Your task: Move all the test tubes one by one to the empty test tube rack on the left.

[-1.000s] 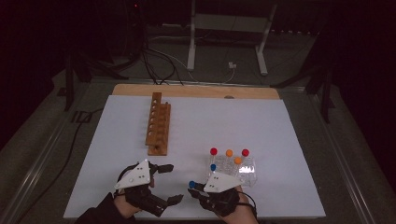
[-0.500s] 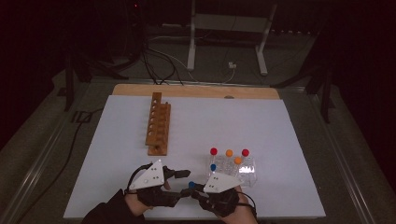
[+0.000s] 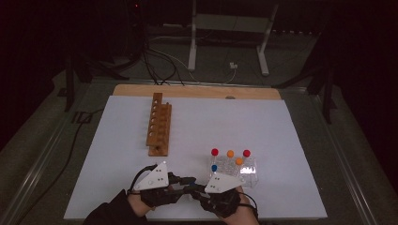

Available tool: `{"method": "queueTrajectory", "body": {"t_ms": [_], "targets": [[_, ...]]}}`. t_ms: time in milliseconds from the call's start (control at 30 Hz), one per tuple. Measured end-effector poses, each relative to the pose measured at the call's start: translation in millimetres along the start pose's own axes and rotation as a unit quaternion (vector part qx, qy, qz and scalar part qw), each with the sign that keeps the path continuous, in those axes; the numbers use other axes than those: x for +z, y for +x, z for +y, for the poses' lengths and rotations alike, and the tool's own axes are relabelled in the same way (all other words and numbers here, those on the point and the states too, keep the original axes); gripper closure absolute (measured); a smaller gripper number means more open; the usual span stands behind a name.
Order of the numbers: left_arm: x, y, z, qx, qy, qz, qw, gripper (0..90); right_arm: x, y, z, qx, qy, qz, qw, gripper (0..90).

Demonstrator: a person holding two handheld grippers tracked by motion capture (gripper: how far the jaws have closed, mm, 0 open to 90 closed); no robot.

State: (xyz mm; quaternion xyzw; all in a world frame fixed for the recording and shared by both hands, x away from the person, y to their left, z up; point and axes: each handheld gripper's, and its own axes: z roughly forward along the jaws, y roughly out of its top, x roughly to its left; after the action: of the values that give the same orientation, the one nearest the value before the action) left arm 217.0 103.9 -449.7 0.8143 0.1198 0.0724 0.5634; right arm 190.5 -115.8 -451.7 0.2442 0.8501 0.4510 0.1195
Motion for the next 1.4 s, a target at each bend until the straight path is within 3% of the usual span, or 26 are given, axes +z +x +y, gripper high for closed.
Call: {"method": "queueTrajectory", "body": {"t_ms": [267, 400, 467, 500, 700, 800, 867, 1000, 1100, 1400], "targets": [[-1.3, -0.3, 1.5, 0.004, -0.002, 0.004, 1.0, 77.8, -0.6, -1.2, 0.1, 0.004, -0.006, 0.004, 1.0, 75.5], [-2.3, 1.0, 1.7, 0.005, 0.0, 0.01, 0.9999, 77.8, -1.3, -1.2, 0.2, 0.008, -0.006, 0.004, 0.9999, 66.1], [-4.4, 2.2, 2.2, 0.005, 0.002, 0.013, 0.9999, 77.8, -3.0, -1.5, -0.4, 0.009, -0.017, 0.002, 0.9998, 56.6], [-5.8, 2.9, 2.5, 0.006, 0.001, 0.017, 0.9998, 77.8, -3.0, -1.5, -0.4, 0.009, -0.017, 0.002, 0.9998, 56.6], [-15.7, 10.6, 4.7, 0.003, 0.003, 0.029, 0.9996, 77.8, -9.8, -4.0, -1.7, 0.002, -0.046, -0.012, 0.9989, 44.2], [-21.5, 17.6, 7.7, 0.001, 0.003, 0.04, 0.9992, 77.8, -14.8, -7.1, -2.3, 0.014, -0.066, -0.015, 0.9976, 37.8], [-23.7, 20.1, 10.4, 0.003, 0.005, 0.045, 0.999, 77.8, -15.9, -8.3, -2.7, 0.024, -0.073, -0.026, 0.9967, 21.1], [-27.9, 27.5, 16.1, 0.004, 0.005, 0.053, 0.9986, 77.8, -17.7, -11.3, -3.5, 0.042, -0.086, -0.03, 0.995, 10.5], [-30.4, 32.8, 18.6, 0.002, 0.004, 0.059, 0.9983, 77.8, -18.4, -12.6, -3.8, 0.04, -0.088, -0.02, 0.9951, 2.5], [-38.4, 58.1, 29.8, -0.003, 0.006, 0.09, 0.9959, 77.8, -21.8, -12.8, -5.0, 0.03, -0.1, 0.0, 0.9945, 0.0]]}}
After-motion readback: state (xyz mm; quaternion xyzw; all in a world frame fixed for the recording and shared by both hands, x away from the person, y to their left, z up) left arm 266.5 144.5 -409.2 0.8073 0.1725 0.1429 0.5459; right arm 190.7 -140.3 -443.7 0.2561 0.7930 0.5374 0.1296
